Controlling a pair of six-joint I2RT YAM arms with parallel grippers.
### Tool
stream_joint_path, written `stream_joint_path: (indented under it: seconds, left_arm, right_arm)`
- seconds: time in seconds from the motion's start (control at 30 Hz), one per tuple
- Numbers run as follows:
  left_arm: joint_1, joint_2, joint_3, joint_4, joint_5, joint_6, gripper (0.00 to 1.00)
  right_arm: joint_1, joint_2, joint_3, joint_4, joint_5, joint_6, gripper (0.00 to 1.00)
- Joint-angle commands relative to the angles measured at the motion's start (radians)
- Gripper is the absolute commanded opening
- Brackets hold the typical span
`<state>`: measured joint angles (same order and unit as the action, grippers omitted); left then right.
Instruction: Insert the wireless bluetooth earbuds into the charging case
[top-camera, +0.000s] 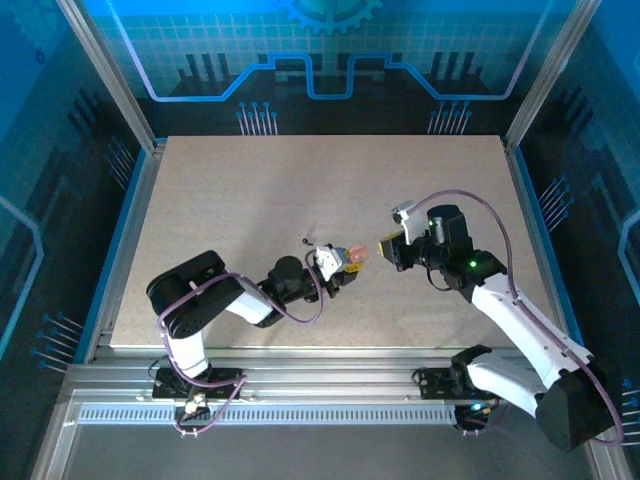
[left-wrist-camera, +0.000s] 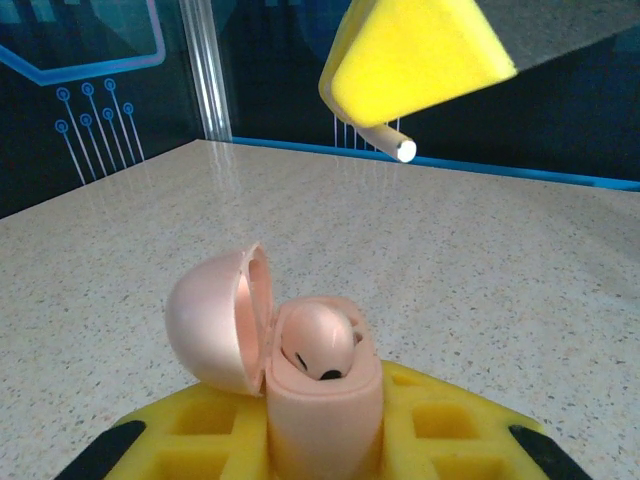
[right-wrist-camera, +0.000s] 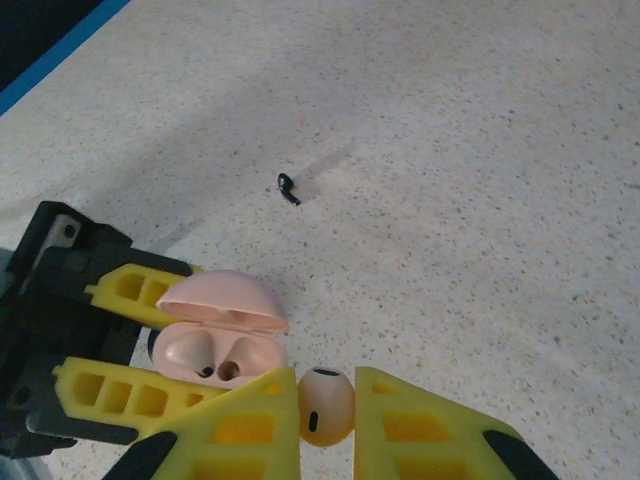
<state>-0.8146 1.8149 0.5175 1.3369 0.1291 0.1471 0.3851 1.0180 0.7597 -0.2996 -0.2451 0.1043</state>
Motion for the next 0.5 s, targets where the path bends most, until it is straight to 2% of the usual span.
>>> stream_joint_path:
  seconds: [0.0, 0.27, 0.47]
  left_arm:
    - [-0.001, 0.008, 0.021, 0.033, 0.032, -0.027, 0.23]
    - [0.000, 0.000, 0.017, 0.064, 0.041, -0.025, 0.23]
    - [-0.001, -0.012, 0.026, 0.064, 0.057, -0.058, 0.22]
  right_arm:
    - [0.031, -0.035, -0.025, 0.093, -0.038, -0.052, 0.15]
    - [0.118, -0.081, -0.091, 0.183, -0.008, -0.104, 0.15]
    - [0.161, -0.067, -0.095, 0.185, 0.089, -0.168, 0.15]
